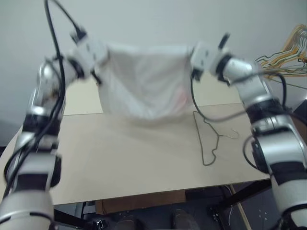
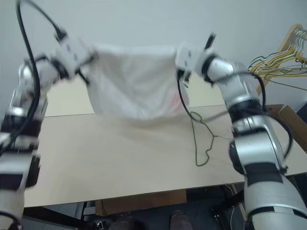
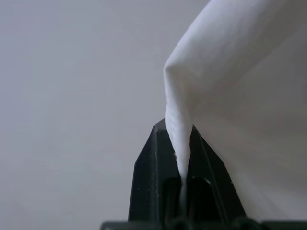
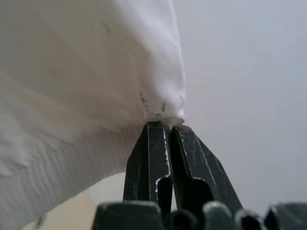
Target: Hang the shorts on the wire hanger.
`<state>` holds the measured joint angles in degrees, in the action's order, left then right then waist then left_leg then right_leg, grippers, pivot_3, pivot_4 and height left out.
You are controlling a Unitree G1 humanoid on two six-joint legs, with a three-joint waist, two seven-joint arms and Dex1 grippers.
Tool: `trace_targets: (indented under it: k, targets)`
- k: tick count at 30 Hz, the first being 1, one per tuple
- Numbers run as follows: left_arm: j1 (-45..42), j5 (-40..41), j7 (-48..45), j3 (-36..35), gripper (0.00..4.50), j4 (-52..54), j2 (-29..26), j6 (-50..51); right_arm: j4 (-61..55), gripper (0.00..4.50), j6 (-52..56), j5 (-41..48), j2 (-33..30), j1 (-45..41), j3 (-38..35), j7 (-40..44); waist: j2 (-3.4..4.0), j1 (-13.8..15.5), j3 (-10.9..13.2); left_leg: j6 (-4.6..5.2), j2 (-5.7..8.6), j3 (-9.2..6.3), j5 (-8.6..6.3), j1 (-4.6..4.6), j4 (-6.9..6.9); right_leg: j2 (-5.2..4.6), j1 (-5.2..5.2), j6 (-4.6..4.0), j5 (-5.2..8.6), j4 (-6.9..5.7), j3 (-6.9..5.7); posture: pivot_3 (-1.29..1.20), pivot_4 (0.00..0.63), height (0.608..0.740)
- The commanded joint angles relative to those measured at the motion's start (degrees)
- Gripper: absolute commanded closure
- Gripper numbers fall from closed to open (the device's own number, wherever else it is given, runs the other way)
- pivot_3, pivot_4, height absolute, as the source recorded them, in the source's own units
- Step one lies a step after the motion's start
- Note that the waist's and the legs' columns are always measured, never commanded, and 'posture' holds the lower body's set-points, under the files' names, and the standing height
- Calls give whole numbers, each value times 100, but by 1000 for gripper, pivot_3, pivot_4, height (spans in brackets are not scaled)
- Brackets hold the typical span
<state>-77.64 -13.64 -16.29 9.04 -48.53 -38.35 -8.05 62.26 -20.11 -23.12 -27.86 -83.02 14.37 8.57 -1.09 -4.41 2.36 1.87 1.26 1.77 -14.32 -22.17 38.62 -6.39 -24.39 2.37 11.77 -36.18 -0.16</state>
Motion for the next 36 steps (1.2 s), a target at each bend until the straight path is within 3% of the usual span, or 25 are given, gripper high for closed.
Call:
trace_targets:
  k: [1,4,6,9,11,14,18,22,24,30,36]
  targets:
    - [-1027,-891,2271,249,4461,-1542,36,-623,737,4500,-262,46,172,-644,-433,-2026,0,12,0,-3,-1,0,-2,-7,-4,-1,-11,1,1,-5,1,-47,0,740]
    - [-1523,-1309,3588,411,4461,-2085,22,-1073,998,4500,-723,105,157,-828,-639,-2979,0,41,0,-4,12,13,-1,-56,-47,-9,-84,6,4,-2,21,-46,0,740]
    - [-1558,-1408,3874,452,4461,-2182,8,-1473,1088,4500,-931,-44,74,-747,-548,-3190,0,42,0,-5,13,12,-1,-102,-47,-8,-129,7,4,0,20,-46,0,740]
    - [-812,-1066,2581,426,4461,-1916,-62,-2733,1139,4500,-1356,-382,-145,-147,-189,-2981,-2,60,-2,-2,21,15,-2,-115,-46,-9,-134,7,4,8,18,-39,0,740]
    - [-120,-683,1714,337,4461,-1482,-171,-3336,1115,4500,-1719,-584,-297,266,46,-2732,0,53,-3,8,29,20,-7,-81,-47,-8,-77,16,9,46,13,-37,0,740]
    - [1438,328,89,225,4461,-59,-443,-3705,1033,4500,-2472,-976,-582,929,518,-2250,1,-31,-2,28,24,51,-17,-57,-37,-8,-58,22,13,40,42,-31,0,740]
    - [4435,2147,-1697,79,4461,3607,-1362,-2268,879,4500,-3648,-1451,-933,1893,1209,-1430,4,-323,0,39,1,61,-17,-77,14,-1,-79,30,7,3,78,-16,0,740]
    - [6095,3001,-2525,-427,4461,5628,-2224,-814,775,4500,-4349,-1562,-1085,2347,1497,-887,2,-455,1,90,-6,63,-47,-74,33,4,-69,47,-1,5,101,-4,0,740]
    - [6628,3212,-2878,-686,4461,6142,-2591,-357,717,4500,-4557,-1668,-1159,2470,1596,-797,4,-465,6,105,-5,64,-56,-37,37,5,-38,46,-5,18,103,-3,0,740]
    - [7766,3245,-3862,-1316,4461,6917,-3394,497,382,4500,-4816,-2240,-1430,2742,1926,-983,-1,-375,25,108,-22,64,-62,248,15,16,242,50,80,33,92,-13,0,740]
    - [8592,2756,-4311,-1425,4461,7563,-3718,1175,-52,4500,-4626,-2772,-1688,3105,2125,-1390,-9,-274,21,107,-20,69,-60,235,17,16,216,17,45,16,105,-41,0,740]
